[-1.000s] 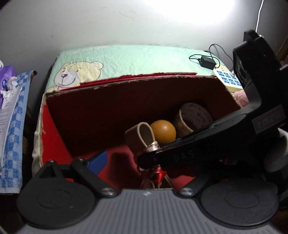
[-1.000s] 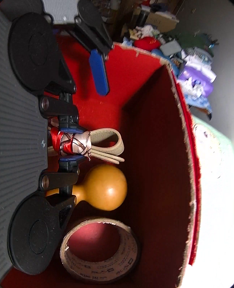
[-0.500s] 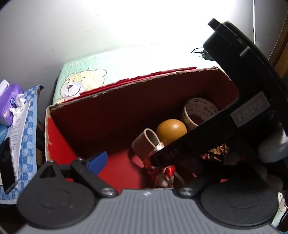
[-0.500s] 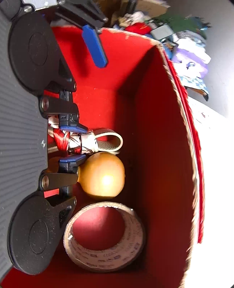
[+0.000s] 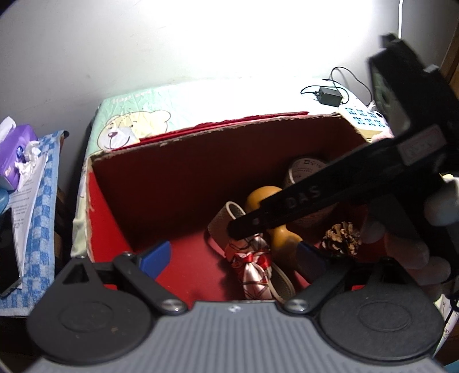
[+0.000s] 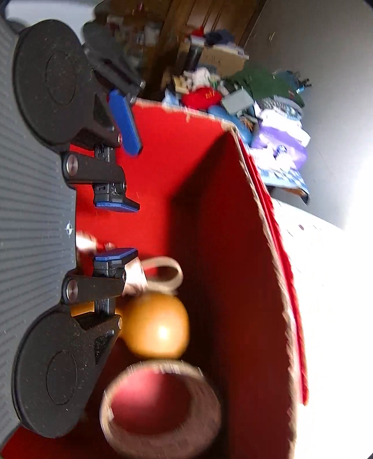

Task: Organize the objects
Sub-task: 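Lower the pouch beside the gourd and open the right gripper, then withdraw the right gripper up and out of the red box, then move the right gripper to the red printed gift box and grasp it, then lift the gift box and carry it into the red box, then lower the gift box beside the pouch and open the right gripper, then withdraw the right gripper slightly from the gift box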

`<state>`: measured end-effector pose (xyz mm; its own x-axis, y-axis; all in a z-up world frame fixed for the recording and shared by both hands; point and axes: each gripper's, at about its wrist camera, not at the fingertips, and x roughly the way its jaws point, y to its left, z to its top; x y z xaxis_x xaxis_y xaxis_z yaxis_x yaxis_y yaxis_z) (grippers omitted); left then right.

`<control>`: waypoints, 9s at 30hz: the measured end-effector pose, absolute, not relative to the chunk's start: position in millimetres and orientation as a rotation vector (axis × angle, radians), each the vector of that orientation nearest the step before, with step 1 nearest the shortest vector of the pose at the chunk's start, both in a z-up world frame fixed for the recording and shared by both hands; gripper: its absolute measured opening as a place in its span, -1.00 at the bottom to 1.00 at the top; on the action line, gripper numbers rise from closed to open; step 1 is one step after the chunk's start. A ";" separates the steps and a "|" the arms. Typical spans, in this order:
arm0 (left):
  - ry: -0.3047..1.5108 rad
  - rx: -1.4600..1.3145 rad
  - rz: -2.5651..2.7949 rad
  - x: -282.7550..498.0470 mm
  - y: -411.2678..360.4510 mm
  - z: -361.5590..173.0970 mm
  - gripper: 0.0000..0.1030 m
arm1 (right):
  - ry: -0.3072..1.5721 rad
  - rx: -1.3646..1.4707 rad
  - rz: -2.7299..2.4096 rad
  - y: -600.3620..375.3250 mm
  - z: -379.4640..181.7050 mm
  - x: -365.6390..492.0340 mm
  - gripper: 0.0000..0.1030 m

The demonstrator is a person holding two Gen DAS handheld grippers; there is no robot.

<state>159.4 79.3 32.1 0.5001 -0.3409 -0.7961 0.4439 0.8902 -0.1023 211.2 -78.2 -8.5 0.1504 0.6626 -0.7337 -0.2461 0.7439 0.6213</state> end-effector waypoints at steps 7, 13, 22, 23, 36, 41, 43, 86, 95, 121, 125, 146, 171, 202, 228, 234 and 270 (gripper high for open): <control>0.908 0.140 -0.508 134.8 75.0 36.0 0.83 | 1.349 0.295 0.664 -50.3 -12.2 205.5 -0.40; 0.952 0.087 -0.489 140.3 82.2 29.9 0.83 | 1.392 0.276 0.597 -53.9 -17.1 203.4 -0.49; 0.969 0.104 -0.435 144.8 70.6 28.2 0.83 | 1.310 0.369 0.596 -76.7 -19.4 193.7 -0.43; 0.969 0.108 -0.430 144.8 69.4 28.0 0.83 | 1.293 0.391 0.595 -81.6 -18.5 191.7 -0.42; 0.980 0.123 -0.332 143.3 60.4 29.2 0.83 | 0.996 0.311 0.464 -99.9 20.2 147.8 -0.25; 0.961 0.141 -0.290 135.2 61.2 37.2 0.83 | 0.874 0.251 0.407 -108.7 34.5 130.2 -0.23; 0.954 0.148 -0.273 131.2 60.3 41.2 0.83 | 0.816 0.224 0.378 -108.6 38.6 122.9 -0.23; 0.997 0.151 0.008 18.1 43.7 34.5 0.86 | 0.817 0.255 0.525 -132.4 28.6 10.0 0.12; 1.078 0.134 0.041 15.6 52.5 9.6 0.86 | 0.945 0.272 0.562 -124.2 7.3 13.6 0.12; 1.230 0.126 -0.054 12.7 68.8 -46.5 0.78 | 1.262 0.373 0.637 -82.2 -40.7 48.2 0.12; 1.242 0.143 -0.090 16.0 68.0 -49.7 0.67 | 1.316 0.398 0.632 -80.2 -48.9 50.8 0.02; 1.223 0.364 -0.569 10.3 -20.9 -19.5 0.55 | 1.333 0.584 0.396 -209.4 -16.2 16.4 -0.13; 0.691 0.351 -0.715 38.1 -84.0 131.6 0.54 | 0.770 0.511 0.450 -233.5 119.9 52.9 -0.12; 1.009 0.271 -0.205 157.2 44.3 20.0 0.63 | 1.244 0.205 0.760 -44.8 10.1 203.7 -0.11; 1.004 0.267 -0.177 175.7 32.7 15.5 0.73 | 1.040 0.265 0.558 -65.1 17.1 200.9 -0.12; 0.988 0.276 -0.152 183.0 28.2 16.9 0.78 | 1.012 0.267 0.531 -66.1 17.5 200.9 -0.12; 1.016 0.255 -0.159 199.6 31.4 4.6 0.90 | 0.942 0.282 0.335 -72.0 20.2 194.0 -0.12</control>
